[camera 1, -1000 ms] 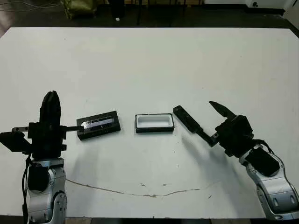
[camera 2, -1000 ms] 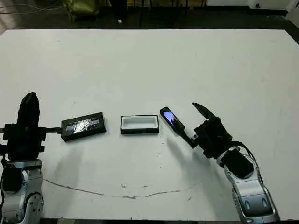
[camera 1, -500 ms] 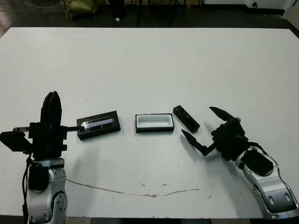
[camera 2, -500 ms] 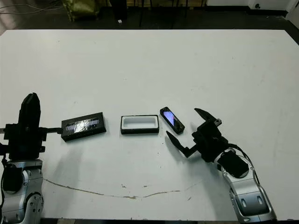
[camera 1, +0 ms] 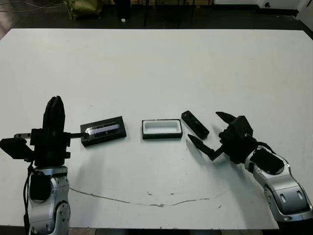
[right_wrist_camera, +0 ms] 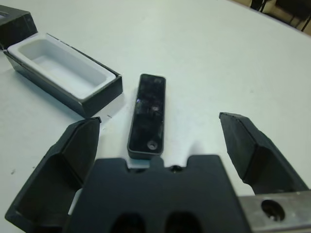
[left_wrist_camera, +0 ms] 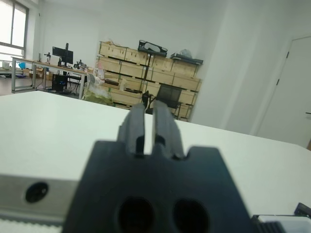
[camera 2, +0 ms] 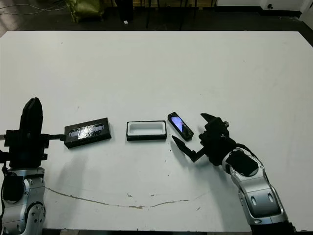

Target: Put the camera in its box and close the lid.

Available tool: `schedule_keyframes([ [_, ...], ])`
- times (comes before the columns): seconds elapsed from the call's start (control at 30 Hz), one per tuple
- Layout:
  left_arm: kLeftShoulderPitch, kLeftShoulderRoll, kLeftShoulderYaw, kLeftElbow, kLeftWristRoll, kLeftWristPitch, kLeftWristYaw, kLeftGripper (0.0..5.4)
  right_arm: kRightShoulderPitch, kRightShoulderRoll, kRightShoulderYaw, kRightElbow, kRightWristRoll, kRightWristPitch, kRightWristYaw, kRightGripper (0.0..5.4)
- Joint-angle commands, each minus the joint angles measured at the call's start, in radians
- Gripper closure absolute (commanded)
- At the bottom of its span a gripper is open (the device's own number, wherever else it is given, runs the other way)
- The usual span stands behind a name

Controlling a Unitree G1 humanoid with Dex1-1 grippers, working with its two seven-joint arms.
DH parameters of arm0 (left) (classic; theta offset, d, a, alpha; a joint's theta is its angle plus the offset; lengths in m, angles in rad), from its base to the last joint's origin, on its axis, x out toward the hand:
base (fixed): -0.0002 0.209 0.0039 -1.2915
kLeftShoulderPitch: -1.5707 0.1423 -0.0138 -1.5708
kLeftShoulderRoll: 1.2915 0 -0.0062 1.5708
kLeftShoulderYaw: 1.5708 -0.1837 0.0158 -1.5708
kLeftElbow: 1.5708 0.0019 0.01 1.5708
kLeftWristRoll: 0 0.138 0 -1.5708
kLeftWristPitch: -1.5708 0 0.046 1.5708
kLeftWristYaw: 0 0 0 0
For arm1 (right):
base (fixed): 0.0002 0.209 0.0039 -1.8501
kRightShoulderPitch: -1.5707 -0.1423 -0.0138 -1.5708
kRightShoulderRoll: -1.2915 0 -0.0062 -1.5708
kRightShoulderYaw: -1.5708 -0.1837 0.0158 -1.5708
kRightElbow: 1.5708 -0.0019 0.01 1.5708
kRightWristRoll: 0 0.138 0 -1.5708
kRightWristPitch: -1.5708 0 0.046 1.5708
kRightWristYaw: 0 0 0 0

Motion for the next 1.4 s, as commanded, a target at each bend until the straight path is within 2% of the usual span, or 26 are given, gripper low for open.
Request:
schedule_keyframes([
  [0.03,0.018,-0.005,-0.002,0.011,0.013,0.009,0.007,5.40,-0.001,-0.020,0.021,-0.021,-0.017,0.046,-0.002,0.02],
  [0.17,0.024,-0.008,-0.005,-0.003,0.007,0.027,0.014,5.40,-0.002,-0.030,0.036,-0.036,-0.024,0.081,0.004,0.04],
  [0.33,0.019,-0.008,-0.006,0.003,0.000,0.017,0.001,5.40,0.004,-0.049,0.055,-0.090,-0.029,0.173,0.001,0.04],
  [0.4,0.019,-0.010,-0.007,0.001,0.000,0.018,0.003,5.40,0.005,-0.059,0.070,-0.091,-0.042,0.172,0.003,0.15],
  [0.47,0.021,-0.010,-0.008,-0.006,-0.001,0.028,0.008,5.40,0.014,-0.053,0.073,-0.063,-0.047,0.137,-0.001,0.44],
  [0.67,0.021,-0.007,-0.006,0.000,0.007,0.021,0.005,5.40,0.030,-0.034,0.067,0.013,-0.056,0.063,-0.020,1.82],
  [0.83,0.023,-0.002,-0.007,0.000,0.011,0.022,0.002,5.40,0.034,-0.036,0.063,0.037,-0.059,0.038,-0.026,2.91],
  [1.1,0.025,-0.004,-0.005,-0.006,-0.023,0.045,-0.012,5.40,0.023,-0.035,0.084,0.063,-0.092,0.090,-0.057,4.38],
  [1.2,0.024,-0.006,-0.004,-0.002,0.000,0.027,-0.008,5.40,0.024,0.020,0.047,0.117,-0.054,0.116,-0.090,4.99],
  [1.33,0.019,-0.006,-0.003,0.005,-0.009,0.024,-0.017,5.40,0.034,0.076,0.011,0.118,-0.015,0.183,-0.133,5.24],
  [1.4,0.018,-0.002,-0.001,0.008,-0.012,0.026,-0.022,5.40,0.040,0.073,0.013,0.116,-0.018,0.163,-0.132,5.24],
])
